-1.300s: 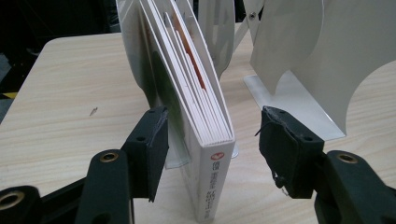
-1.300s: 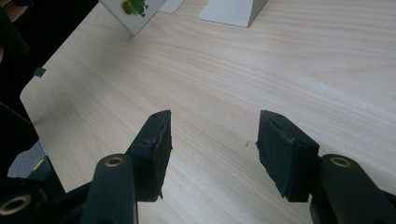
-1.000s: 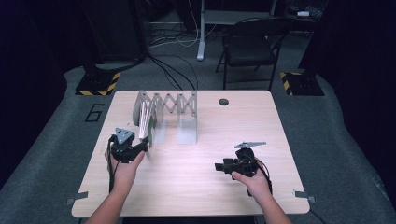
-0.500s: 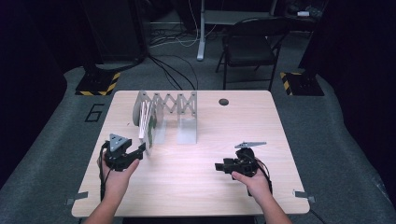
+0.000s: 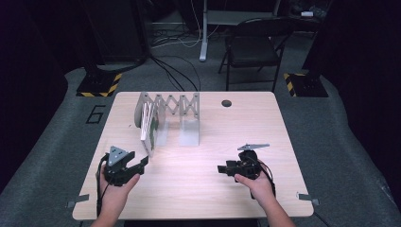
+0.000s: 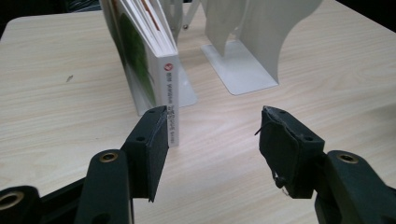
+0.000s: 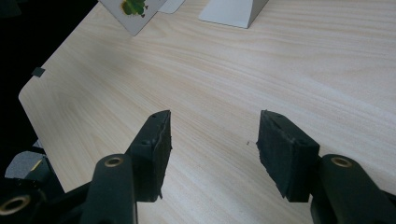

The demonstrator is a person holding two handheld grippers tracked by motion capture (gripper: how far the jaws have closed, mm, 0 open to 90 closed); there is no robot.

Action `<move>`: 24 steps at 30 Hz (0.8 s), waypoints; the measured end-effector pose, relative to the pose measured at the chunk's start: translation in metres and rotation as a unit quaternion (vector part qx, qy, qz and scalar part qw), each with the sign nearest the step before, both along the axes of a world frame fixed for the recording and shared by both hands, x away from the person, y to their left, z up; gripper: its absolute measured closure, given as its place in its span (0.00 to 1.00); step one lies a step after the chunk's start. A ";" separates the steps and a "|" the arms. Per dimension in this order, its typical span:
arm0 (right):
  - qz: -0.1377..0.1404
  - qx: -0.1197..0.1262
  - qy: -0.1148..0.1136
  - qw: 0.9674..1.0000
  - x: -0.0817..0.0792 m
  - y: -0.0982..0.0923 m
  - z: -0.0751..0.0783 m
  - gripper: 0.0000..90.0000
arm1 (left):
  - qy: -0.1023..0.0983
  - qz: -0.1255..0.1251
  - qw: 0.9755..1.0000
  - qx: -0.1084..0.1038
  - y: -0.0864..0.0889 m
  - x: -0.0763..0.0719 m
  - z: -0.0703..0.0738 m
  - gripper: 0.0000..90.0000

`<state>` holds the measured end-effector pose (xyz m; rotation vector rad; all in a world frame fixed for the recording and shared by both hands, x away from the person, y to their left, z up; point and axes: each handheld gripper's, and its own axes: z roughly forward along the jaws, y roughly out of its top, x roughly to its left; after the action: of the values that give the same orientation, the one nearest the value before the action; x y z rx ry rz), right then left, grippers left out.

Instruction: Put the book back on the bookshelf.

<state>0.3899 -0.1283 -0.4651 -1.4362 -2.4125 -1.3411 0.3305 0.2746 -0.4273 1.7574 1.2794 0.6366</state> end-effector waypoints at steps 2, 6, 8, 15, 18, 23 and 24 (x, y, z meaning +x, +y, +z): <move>0.001 0.000 -0.001 1.000 0.000 0.000 0.000 0.49 | -0.004 -0.004 1.000 -0.005 -0.002 -0.003 -0.001 0.47; -0.001 0.001 0.001 1.000 0.000 0.000 0.000 0.49 | 0.000 -0.011 1.000 0.001 -0.006 -0.007 -0.007 0.47; 0.000 -0.002 0.000 1.000 0.000 0.000 0.000 0.49 | 0.000 -0.014 1.000 0.003 -0.008 -0.008 -0.011 0.48; -0.001 -0.005 -0.001 1.000 0.000 0.000 -0.001 0.49 | -0.005 -0.035 0.999 0.006 -0.009 -0.010 -0.031 0.48; -0.001 -0.010 0.002 1.000 0.000 0.001 -0.002 0.49 | -0.006 -0.041 0.999 0.009 -0.009 -0.010 -0.038 0.49; 0.006 -0.024 -0.007 1.000 0.001 0.003 -0.004 0.49 | 0.008 -0.048 0.999 0.006 -0.011 -0.007 -0.049 0.50; 0.004 -0.027 -0.005 1.000 0.001 0.004 -0.005 0.49 | 0.011 -0.049 0.999 0.005 -0.011 -0.007 -0.050 0.50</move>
<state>0.3906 -0.1244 -0.4701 -1.4328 -2.4767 -1.2954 0.3235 0.2631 -0.4777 1.8281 1.1980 0.5697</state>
